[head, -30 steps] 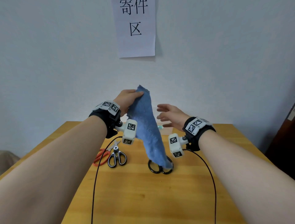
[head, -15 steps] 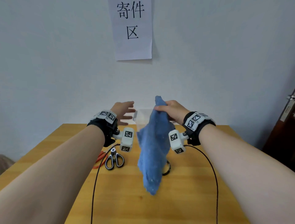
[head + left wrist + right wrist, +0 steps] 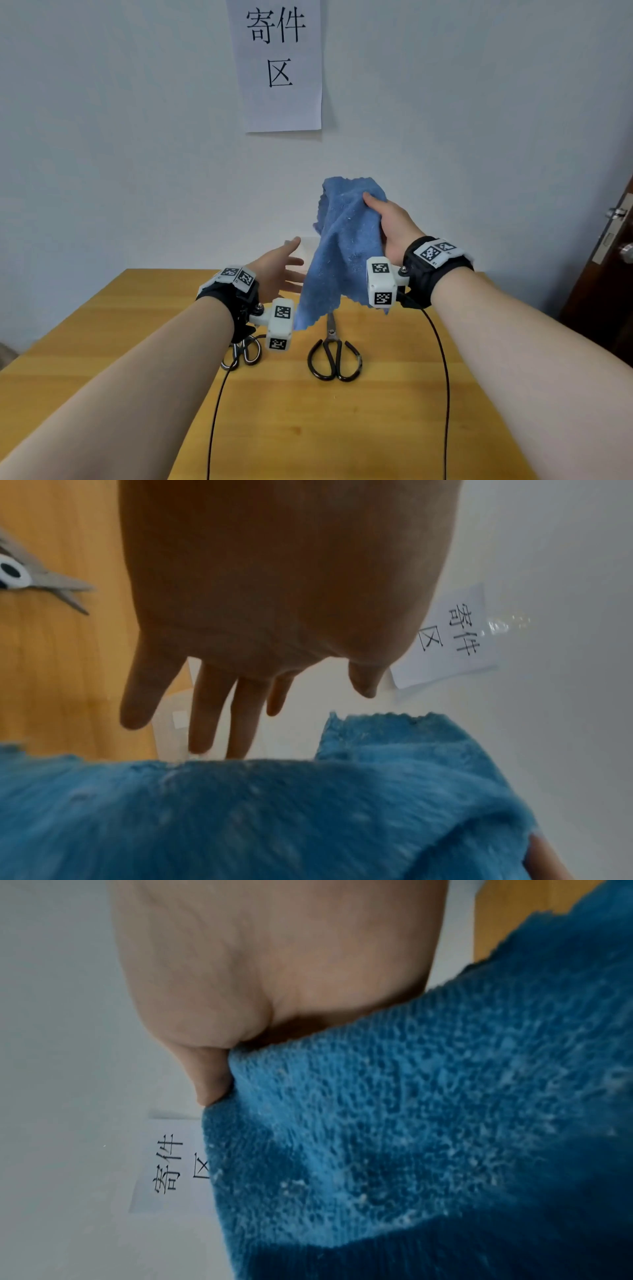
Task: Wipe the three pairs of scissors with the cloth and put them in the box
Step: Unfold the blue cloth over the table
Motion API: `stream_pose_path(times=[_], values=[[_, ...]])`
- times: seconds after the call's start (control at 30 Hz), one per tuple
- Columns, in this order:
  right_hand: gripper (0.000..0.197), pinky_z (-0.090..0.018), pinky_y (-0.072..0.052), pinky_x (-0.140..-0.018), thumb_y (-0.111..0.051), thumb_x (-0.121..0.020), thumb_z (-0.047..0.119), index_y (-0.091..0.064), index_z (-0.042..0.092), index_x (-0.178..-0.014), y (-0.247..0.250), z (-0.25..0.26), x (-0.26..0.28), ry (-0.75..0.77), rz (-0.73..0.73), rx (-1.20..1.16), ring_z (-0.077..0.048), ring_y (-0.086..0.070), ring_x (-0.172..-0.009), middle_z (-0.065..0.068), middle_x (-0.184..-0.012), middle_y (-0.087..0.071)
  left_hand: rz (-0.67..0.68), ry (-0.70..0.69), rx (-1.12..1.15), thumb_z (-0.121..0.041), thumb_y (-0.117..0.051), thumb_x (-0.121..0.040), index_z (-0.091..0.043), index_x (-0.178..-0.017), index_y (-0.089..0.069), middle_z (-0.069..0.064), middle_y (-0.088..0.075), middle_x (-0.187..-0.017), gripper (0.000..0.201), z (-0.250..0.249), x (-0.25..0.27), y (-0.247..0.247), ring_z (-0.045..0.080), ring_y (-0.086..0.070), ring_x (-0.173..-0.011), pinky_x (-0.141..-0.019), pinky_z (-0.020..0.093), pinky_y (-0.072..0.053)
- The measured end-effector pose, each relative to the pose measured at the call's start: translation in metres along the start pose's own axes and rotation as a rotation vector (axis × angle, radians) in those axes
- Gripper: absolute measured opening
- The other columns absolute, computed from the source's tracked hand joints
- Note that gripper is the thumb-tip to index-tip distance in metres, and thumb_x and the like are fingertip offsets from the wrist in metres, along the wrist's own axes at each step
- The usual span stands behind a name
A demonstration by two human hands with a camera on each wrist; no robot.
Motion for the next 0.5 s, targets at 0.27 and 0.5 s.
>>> stream_pose_path(times=[0.27, 0.5], values=[[0.051, -0.050, -0.051, -0.103, -0.066, -0.092, 0.050, -0.064, 0.014, -0.128, 0.010, -0.010, 0.002, -0.138, -0.064, 0.037, -0.034, -0.069, -0.113, -0.014, -0.122, -0.072, 0.025, -0.014, 0.130, -0.049, -0.068, -0.095, -0.009, -0.105, -0.070, 0.006, -0.073, -0.098, 0.041, 0.004, -0.003, -0.024, 0.023, -0.069, -0.085, -0.070, 0.034, -0.056], [0.074, -0.058, -0.055, -0.096, -0.067, -0.075, 0.066, -0.060, 0.012, -0.125, 0.043, -0.030, -0.037, -0.102, -0.245, 0.519, -0.037, -0.070, -0.106, -0.015, -0.118, -0.071, -0.348, -0.177, 0.188, -0.025, -0.077, -0.091, -0.005, -0.110, -0.075, 0.016, -0.076, -0.111, 0.028, -0.007, -0.001, 0.023, 0.030, -0.072, -0.097, -0.080, 0.043, -0.061]])
Point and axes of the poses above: each hand's wrist, its own x-axis away from the middle knuckle, its own y-axis out of the back of the hand, z = x × y, the point moved 3 cm from there along -x, towards the middle knuckle
